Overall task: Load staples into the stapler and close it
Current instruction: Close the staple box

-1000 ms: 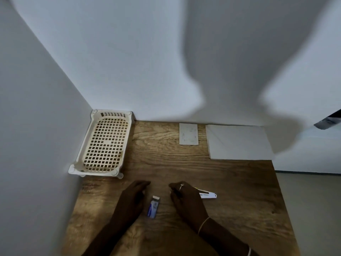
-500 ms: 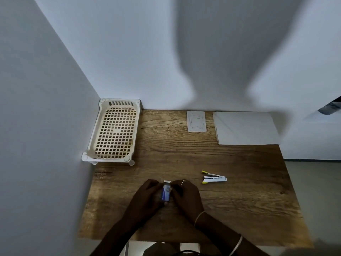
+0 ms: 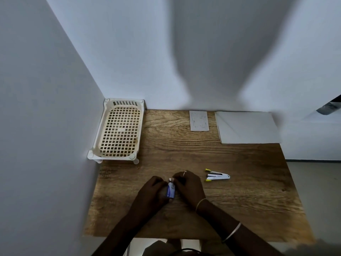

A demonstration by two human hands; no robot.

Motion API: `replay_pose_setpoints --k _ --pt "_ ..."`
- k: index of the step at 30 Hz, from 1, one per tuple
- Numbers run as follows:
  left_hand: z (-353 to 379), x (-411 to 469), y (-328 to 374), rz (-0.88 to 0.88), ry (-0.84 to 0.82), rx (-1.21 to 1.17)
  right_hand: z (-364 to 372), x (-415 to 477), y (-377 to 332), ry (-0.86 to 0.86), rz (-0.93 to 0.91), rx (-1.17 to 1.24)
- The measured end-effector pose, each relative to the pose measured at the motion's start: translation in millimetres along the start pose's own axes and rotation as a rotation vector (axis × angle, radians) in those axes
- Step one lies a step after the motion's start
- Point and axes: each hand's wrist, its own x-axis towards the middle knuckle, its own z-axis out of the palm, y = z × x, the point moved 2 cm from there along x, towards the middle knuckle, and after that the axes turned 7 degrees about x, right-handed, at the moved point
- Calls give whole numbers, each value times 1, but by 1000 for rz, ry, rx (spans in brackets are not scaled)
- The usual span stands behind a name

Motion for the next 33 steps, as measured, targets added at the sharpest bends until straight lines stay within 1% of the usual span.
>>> replay_pose_setpoints --k 7,14,21,27,29,33 --pt "2 1 4 -17 0 -17 -2 12 -8 -105 50 -75" --pt "5 3 5 -31 -25 6 -8 10 -7 -177 63 -62" --pt "8 6 5 -100 -47 19 -4 0 -2 -164 -24 -145" --pt "14 8 16 -186 -83 50 -3 -1 -3 -117 6 -115" --pt "18 6 22 -196 -59 61 -4 -4 -3 -116 -9 -117" --pt "19 4 33 -189 53 61 -10 -10 -2 -128 -78 -139"
